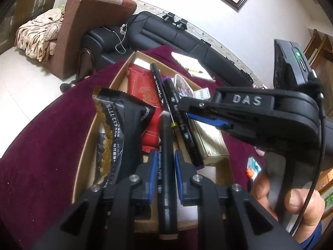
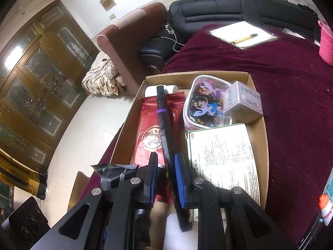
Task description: Organize objects
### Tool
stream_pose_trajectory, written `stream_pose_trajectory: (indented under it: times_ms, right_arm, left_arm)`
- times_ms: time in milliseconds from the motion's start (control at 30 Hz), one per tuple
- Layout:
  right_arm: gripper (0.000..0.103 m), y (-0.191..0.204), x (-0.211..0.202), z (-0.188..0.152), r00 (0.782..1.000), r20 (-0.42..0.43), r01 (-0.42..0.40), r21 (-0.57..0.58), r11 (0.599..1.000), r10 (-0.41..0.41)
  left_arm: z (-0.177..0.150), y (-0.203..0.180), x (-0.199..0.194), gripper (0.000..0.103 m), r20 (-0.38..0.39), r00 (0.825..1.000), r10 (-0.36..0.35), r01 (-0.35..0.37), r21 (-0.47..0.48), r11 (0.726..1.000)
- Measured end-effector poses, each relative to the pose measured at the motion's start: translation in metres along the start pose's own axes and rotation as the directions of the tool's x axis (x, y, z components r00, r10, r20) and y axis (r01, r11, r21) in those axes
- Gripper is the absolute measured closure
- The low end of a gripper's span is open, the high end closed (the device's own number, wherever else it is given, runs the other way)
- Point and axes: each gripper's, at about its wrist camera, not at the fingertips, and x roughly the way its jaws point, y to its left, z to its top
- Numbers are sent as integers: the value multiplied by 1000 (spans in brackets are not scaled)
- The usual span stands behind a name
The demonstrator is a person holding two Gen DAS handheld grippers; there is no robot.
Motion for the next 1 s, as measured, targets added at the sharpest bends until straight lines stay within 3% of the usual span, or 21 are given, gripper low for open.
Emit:
stream_pose_trajectory:
  times_ms: [300, 467, 767, 1000]
  right_arm:
    - [82, -8, -25, -16, 999, 15, -38, 21, 999, 38]
    - [69, -22, -48, -27, 998, 42, -55, 50, 997, 53]
    - [57, -51, -73, -45, 995, 63, -84, 95, 992, 78]
    - [49, -83, -102, -71, 993, 93, -83, 123, 989, 72]
  left_arm:
    - [-1, -8, -16, 76, 25, 1000, -4, 3, 11, 1000]
    - [-3, -17, -22, 72, 35, 999, -2, 1, 29, 1000]
    - [-11, -42, -24, 71, 26, 1000, 4, -6, 77, 997]
    - [-17, -64, -29, 63, 26, 1000, -1, -2, 137, 991]
